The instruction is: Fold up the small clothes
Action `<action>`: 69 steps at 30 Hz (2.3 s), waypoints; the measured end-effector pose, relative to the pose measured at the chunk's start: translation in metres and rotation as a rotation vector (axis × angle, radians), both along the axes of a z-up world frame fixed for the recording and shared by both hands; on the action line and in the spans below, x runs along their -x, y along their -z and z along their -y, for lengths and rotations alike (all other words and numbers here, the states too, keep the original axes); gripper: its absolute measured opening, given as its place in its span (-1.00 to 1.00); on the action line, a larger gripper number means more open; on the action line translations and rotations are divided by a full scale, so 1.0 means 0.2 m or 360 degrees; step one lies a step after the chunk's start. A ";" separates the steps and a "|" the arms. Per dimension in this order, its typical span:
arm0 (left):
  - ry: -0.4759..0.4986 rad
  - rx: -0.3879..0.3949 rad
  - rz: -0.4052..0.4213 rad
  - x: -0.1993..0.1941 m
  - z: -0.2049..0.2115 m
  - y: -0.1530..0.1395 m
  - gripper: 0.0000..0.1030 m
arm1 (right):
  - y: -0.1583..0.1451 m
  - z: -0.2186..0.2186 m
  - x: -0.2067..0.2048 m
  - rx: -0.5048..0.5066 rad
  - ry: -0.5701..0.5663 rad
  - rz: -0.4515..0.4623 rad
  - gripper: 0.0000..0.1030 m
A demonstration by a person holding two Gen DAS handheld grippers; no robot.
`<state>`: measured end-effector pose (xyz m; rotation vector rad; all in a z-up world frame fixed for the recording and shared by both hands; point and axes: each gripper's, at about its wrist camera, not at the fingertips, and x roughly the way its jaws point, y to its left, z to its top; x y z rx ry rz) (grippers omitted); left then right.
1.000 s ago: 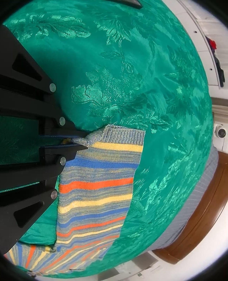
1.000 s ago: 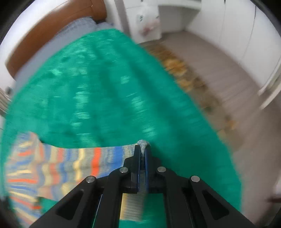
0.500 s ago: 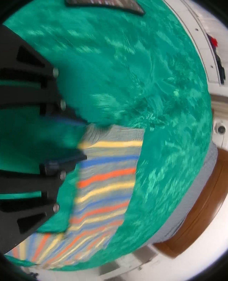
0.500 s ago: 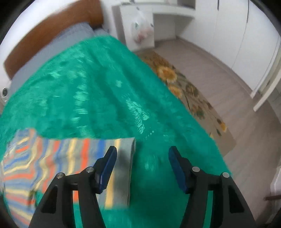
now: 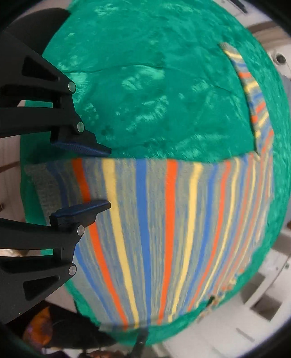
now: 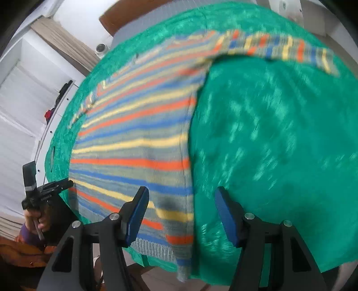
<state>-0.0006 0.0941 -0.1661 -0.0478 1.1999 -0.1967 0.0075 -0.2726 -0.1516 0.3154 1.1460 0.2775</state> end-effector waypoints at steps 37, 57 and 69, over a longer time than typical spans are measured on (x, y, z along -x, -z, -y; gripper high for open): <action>-0.0235 -0.0250 0.0491 0.19 0.04 -0.66 0.83 | -0.55 -0.35 0.35 0.0493 0.0044 0.0374 0.73; -0.0301 -0.0329 0.0524 0.24 0.04 -0.68 0.85 | -0.63 -0.59 0.29 0.0599 0.0037 0.0531 0.78; -0.0290 -0.0339 0.0516 0.27 0.05 -0.66 0.87 | -0.68 -0.56 0.25 0.0838 0.0182 0.0479 0.99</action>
